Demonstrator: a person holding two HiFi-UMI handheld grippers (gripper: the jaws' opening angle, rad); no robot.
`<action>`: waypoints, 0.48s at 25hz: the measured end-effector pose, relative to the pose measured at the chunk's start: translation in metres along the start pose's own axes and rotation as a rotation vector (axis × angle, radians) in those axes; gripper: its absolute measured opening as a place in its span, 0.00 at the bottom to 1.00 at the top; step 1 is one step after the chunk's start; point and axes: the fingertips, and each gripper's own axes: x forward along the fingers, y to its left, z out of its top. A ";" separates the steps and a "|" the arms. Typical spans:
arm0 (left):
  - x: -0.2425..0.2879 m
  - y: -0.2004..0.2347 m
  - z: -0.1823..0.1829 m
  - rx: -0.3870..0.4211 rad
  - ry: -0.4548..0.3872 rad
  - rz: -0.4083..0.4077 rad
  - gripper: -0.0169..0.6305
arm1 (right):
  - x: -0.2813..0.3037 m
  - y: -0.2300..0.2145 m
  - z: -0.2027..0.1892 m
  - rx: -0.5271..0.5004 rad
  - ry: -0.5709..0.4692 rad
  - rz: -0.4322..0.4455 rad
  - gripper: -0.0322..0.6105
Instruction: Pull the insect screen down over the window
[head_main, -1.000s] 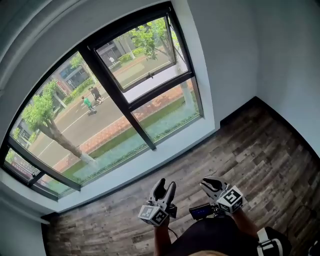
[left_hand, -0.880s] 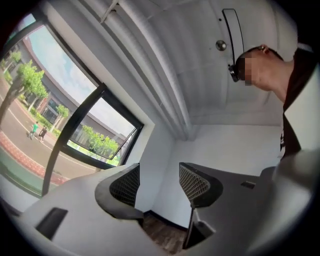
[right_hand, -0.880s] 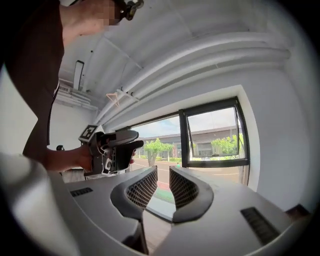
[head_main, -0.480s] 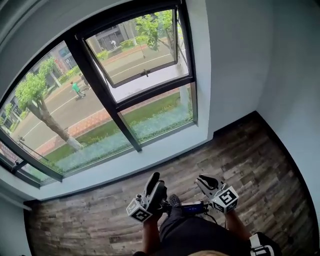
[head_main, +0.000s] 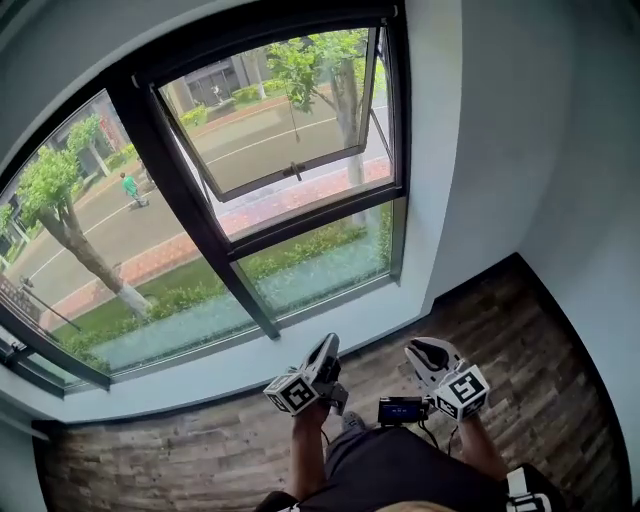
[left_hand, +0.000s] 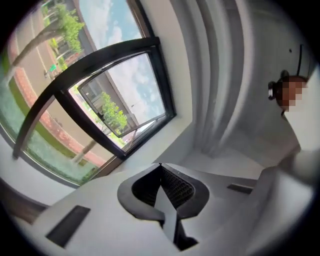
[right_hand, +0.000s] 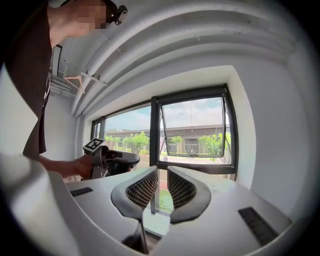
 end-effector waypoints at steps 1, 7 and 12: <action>0.016 0.000 0.022 -0.028 -0.040 -0.050 0.04 | 0.021 -0.015 0.008 -0.004 0.001 0.003 0.14; 0.026 -0.024 0.115 0.003 -0.166 -0.402 0.03 | 0.107 -0.018 0.007 0.006 0.038 0.038 0.15; 0.060 0.006 0.158 0.142 -0.193 -0.362 0.03 | 0.165 -0.043 -0.001 0.010 0.071 0.090 0.15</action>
